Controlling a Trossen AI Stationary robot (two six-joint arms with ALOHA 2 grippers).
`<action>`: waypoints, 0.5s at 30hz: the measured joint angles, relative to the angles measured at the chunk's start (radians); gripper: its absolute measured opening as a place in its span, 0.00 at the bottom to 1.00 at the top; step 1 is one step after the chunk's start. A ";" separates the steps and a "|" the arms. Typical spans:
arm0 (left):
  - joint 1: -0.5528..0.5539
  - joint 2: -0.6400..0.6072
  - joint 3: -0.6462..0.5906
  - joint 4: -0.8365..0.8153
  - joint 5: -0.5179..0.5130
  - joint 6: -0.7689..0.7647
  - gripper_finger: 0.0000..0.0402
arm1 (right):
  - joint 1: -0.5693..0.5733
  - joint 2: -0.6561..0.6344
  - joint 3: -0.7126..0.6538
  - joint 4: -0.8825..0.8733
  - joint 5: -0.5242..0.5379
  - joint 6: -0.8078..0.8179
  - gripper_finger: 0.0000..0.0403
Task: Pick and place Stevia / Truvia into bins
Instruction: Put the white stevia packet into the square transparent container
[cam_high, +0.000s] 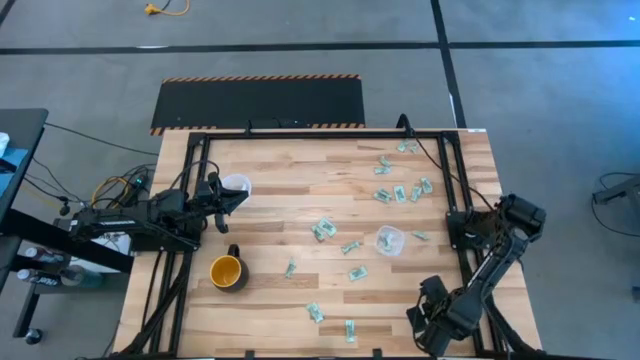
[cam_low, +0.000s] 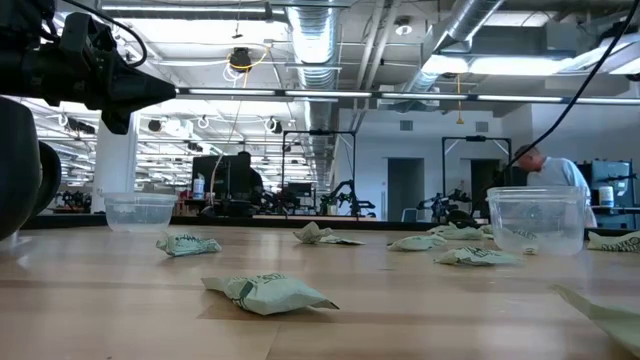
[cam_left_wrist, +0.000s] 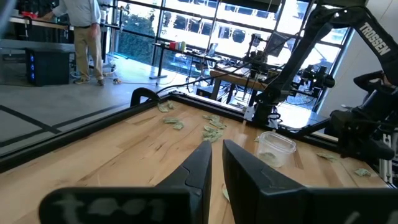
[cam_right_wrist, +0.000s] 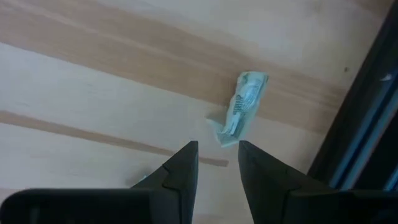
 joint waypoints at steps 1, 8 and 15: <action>0.000 0.000 0.000 0.000 0.000 0.000 0.07 | 0.000 0.004 0.000 -0.001 -0.002 0.001 0.27; 0.000 0.000 0.000 0.000 0.000 0.000 0.07 | 0.000 0.011 -0.030 0.034 -0.017 0.026 0.27; 0.000 0.000 0.000 0.000 0.000 0.000 0.07 | 0.000 0.011 -0.084 0.104 -0.024 0.044 0.27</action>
